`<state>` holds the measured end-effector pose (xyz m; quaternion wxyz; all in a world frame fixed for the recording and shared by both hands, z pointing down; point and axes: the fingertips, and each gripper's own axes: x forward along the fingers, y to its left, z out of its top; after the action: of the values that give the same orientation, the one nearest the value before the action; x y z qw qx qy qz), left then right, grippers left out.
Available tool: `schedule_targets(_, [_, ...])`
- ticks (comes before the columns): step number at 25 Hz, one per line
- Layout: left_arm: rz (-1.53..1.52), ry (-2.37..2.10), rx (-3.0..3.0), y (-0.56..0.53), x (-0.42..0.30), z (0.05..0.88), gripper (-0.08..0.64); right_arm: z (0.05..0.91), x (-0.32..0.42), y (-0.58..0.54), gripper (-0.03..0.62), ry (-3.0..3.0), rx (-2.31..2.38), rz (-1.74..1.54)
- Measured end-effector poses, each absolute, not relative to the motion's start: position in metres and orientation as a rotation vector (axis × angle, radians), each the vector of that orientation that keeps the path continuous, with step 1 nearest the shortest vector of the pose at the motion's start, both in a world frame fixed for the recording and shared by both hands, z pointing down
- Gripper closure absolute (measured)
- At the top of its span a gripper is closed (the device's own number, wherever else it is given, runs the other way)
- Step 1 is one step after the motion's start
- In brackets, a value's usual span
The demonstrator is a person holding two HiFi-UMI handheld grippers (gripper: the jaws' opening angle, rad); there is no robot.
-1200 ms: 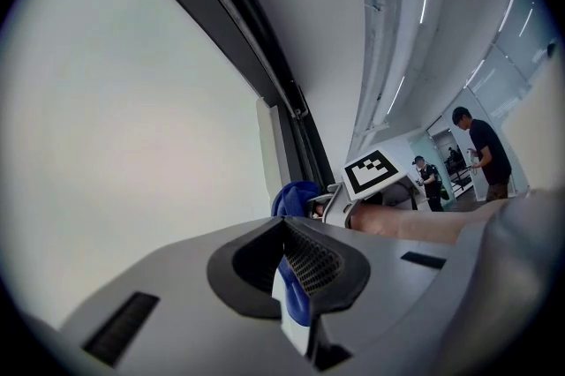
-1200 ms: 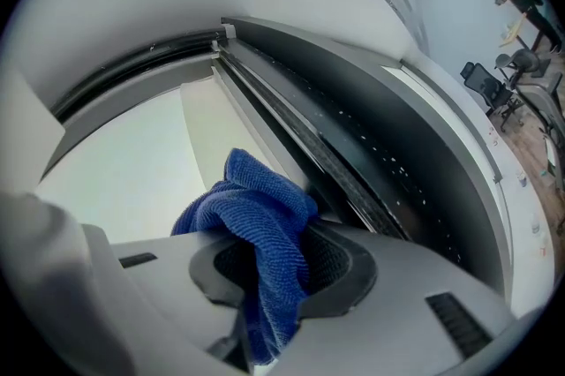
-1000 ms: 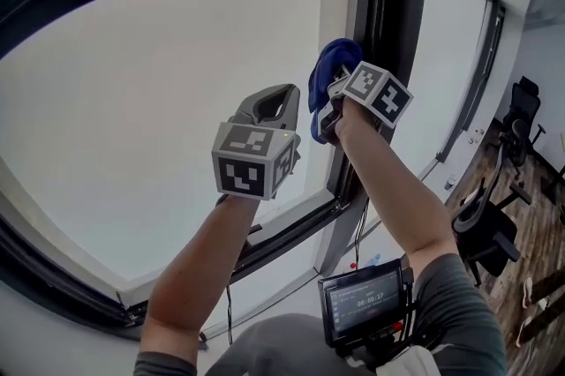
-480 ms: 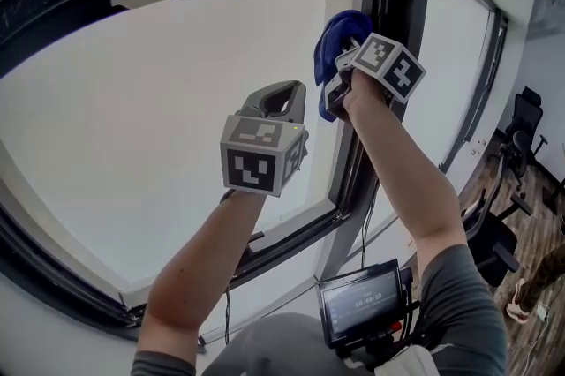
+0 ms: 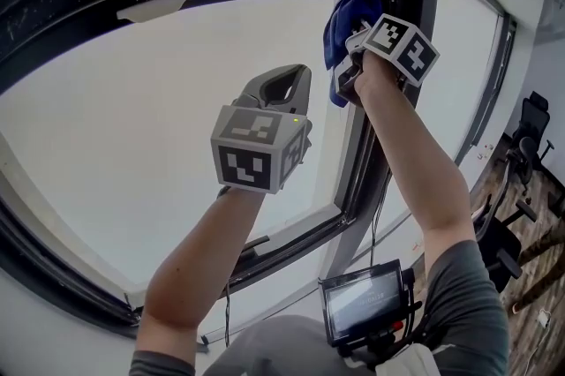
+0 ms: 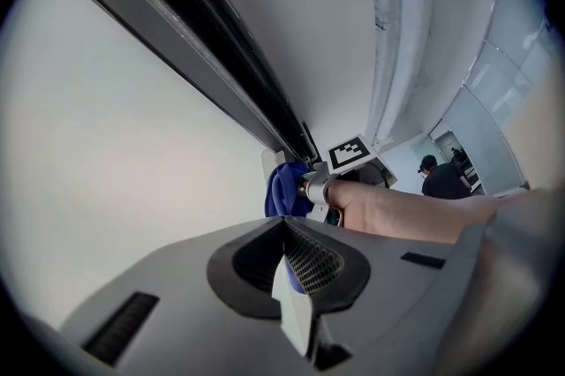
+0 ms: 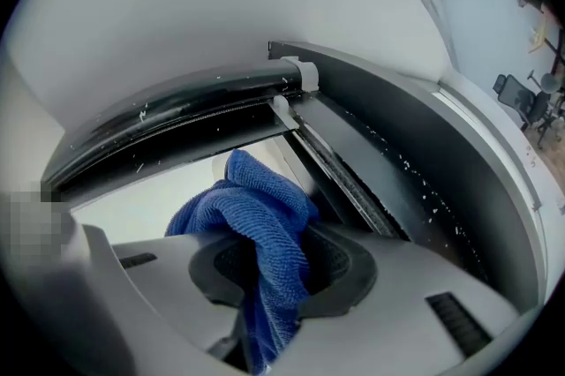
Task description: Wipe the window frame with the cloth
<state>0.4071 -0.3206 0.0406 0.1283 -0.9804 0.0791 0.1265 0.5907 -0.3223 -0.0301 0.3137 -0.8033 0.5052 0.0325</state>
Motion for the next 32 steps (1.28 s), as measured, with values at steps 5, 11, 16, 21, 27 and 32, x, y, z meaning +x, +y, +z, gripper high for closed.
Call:
schedule_targets(5, [0.389, 0.227, -2.856, -0.322, 0.401, 0.039, 0.551, -0.040, 0.582, -0.321, 0.494, 1.362, -2.098, 0.126])
schedule_targets(11, [0.432, 0.217, -2.938, -0.320, 0.378, 0.058, 0.551, -0.027, 0.562, -0.311, 0.494, 1.397, -2.086, 0.182])
schedule_targets(16, [0.438, 0.312, -2.869, -0.324, 0.349, 0.076, 0.551, -0.011, 0.520, -0.301, 0.494, 1.527, -2.070, 0.273])
schedule_targets(21, [0.429, 0.401, -2.866, -0.333, 0.318, 0.096, 0.551, 0.015, 0.471, -0.296, 0.494, 1.683, -2.017, 0.298])
schedule_targets(27, [0.435, 0.509, -2.833, -0.331, 0.267, 0.114, 0.551, 0.055, 0.405, -0.293, 0.494, 1.887, -1.900, 0.240])
schedule_targets(32, [0.374, 0.582, -2.824, -0.328, 0.231, 0.138, 0.551, 0.079, 0.352, -0.292, 0.494, 2.062, -1.800, 0.230])
